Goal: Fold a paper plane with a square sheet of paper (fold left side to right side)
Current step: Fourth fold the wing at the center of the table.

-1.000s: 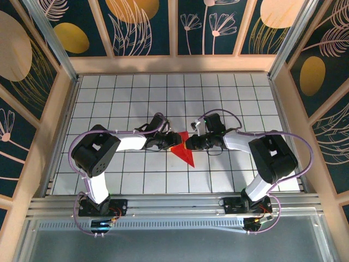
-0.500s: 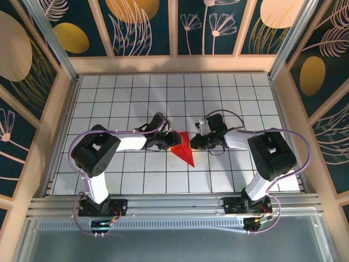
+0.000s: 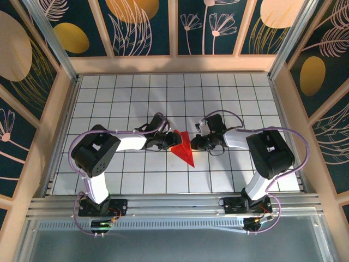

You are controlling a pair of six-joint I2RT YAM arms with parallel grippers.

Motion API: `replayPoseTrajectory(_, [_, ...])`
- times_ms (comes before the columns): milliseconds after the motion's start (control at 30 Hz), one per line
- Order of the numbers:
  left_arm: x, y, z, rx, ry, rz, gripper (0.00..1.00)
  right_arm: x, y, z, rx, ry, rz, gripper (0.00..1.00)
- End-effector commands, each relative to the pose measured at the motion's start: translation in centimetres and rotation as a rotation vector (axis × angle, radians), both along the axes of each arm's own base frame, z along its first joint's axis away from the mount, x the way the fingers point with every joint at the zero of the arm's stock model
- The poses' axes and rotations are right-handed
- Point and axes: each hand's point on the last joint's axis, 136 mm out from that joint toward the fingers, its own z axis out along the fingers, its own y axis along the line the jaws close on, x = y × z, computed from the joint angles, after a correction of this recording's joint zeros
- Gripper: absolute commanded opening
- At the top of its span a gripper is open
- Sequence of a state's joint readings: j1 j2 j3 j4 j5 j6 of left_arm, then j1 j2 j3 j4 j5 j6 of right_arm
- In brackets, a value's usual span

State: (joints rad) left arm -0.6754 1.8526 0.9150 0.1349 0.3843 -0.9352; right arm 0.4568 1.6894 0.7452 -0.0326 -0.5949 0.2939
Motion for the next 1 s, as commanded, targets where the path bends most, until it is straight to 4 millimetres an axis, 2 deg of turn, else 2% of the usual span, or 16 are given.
replayPoseTrajectory(0, [-0.7, 1.3, -1.8, 0.079, 0.03, 0.011, 0.42, 0.3, -0.1, -0.4, -0.018, 0.006, 0.002, 0.0])
replayPoseTrajectory(400, [-0.4, 1.0, -1.1, 0.062, 0.016, 0.007, 0.42, -0.4, -0.4, -2.2, -0.056, 0.039, 0.001, 0.0])
replayPoseTrajectory(733, [1.0, -0.3, 3.0, -0.002, -0.061, -0.004, 0.45, -0.9, -1.4, -4.0, -0.132, 0.074, -0.022, 0.0])
replayPoseTrajectory(800, [0.9, -0.3, 3.3, -0.002, -0.065, -0.008, 0.46, -1.0, -1.5, -4.2, -0.132, 0.079, -0.027, 0.0])
replayPoseTrajectory(833, [1.6, -0.8, 4.5, -0.017, -0.089, -0.008, 0.46, -1.0, -1.4, -4.1, -0.128, 0.079, -0.027, 0.0])
replayPoseTrajectory(967, [2.0, -0.4, 5.3, 0.009, -0.117, 0.001, 0.47, -1.0, -1.3, -4.1, -0.125, 0.082, -0.031, 0.0])
